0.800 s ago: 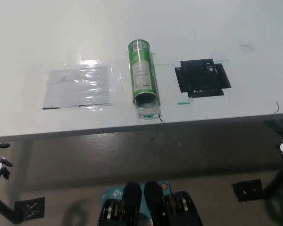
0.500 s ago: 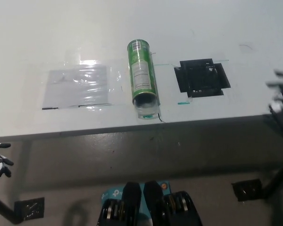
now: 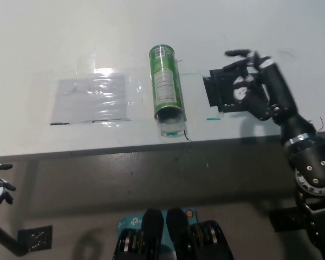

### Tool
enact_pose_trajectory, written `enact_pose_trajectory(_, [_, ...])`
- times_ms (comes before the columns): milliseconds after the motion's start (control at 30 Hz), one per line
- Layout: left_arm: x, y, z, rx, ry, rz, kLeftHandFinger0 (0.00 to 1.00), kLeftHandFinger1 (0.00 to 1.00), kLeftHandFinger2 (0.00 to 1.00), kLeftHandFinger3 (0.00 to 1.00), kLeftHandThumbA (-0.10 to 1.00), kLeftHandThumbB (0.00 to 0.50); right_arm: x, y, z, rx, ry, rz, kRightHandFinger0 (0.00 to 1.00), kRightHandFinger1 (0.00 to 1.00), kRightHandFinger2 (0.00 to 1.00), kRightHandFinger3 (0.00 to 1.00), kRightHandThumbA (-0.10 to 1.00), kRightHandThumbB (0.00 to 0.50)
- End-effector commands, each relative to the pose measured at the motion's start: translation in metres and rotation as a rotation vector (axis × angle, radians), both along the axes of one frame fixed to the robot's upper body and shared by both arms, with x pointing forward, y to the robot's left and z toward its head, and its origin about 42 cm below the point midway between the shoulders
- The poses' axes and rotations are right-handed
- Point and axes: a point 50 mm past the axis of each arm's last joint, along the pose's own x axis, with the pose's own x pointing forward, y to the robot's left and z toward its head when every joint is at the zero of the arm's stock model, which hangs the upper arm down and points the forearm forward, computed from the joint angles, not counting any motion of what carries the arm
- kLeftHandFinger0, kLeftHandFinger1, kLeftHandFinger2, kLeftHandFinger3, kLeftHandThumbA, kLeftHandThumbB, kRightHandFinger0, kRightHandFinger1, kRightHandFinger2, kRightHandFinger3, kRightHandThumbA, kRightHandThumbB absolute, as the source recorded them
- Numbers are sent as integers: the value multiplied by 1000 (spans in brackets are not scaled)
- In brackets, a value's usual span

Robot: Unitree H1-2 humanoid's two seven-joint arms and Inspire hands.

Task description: The robot uses its right hand finger to pull out the chips tray kept inside a container in the middle of the desk

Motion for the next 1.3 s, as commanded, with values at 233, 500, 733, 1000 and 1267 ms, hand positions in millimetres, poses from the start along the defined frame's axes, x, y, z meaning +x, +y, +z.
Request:
enact_pose_trajectory(233, [1,6,20,59,-33,-15,331,281,354,606,-100,135,16,20,14,-177,-62,132,0,0,644,739,-100,280])
enact_pose_trajectory(500, [0,7,23,55,-36,-20,324,285,353,615,-100,119,26,40,-1,-259,-29,193,0,0,614,694,-100,286])
enact_pose_trajectory(733, [3,6,23,49,-38,-26,333,290,357,626,-100,117,38,61,-9,-278,-38,257,0,0,613,697,-100,242])
enact_pose_trajectory(1000, [4,8,27,56,-35,-24,342,281,352,609,-100,102,48,60,-31,-382,-54,271,0,16,618,706,-100,233])
enact_pose_trajectory(1267, [5,8,28,65,-42,-34,340,286,356,624,-100,110,47,57,-35,-493,-133,303,6,5,680,754,-100,249])
